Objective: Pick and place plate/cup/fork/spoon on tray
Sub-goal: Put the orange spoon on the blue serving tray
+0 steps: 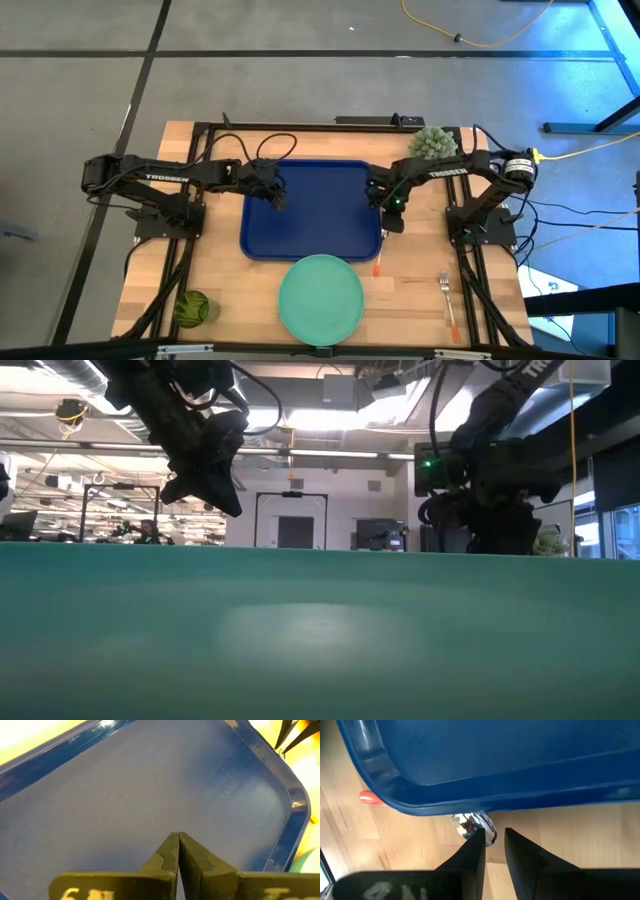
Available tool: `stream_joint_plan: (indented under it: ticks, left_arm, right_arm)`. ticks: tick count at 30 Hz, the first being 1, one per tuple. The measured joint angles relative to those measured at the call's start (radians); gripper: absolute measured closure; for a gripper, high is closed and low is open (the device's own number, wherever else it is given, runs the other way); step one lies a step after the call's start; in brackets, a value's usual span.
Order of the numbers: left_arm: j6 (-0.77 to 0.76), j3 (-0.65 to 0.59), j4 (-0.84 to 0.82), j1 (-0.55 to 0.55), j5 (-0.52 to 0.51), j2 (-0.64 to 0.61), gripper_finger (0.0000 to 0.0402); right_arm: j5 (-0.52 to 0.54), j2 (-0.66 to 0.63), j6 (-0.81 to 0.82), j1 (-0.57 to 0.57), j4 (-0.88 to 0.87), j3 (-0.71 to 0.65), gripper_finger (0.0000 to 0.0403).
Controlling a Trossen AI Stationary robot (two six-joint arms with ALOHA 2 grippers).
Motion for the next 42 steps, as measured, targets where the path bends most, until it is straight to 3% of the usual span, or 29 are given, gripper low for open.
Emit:
stream_joint_plan:
  ticks: [10, 16, 22, 35, 42]
  left_arm:
    - [0.0, 0.0, 0.003, 0.0, 0.0, 0.0, 0.0401]
    - [0.0, 0.0, 0.004, 0.0, 0.0, 0.0, 0.0401]
    - [0.0, 0.0, 0.004, 0.0, 0.0, 0.0, 0.0401]
    - [0.0, 0.0, 0.006, 0.0, 0.0, 0.0, 0.0401]
    - [0.0, 0.0, 0.006, 0.0, 0.0, 0.0, 0.0401]
  right_arm:
    - [0.002, 0.0, 0.013, 0.0, 0.101, -0.068, 0.0329]
    - [-0.023, -0.002, 0.021, 0.0, 0.1, -0.066, 0.0386]
    - [-0.051, -0.003, 0.042, 0.0, 0.091, -0.065, 0.0396]
    - [-0.038, -0.19, 0.075, 0.0, -0.125, -0.055, 0.0402]
    - [0.024, -0.235, 0.094, 0.0, -0.273, 0.115, 0.0403]
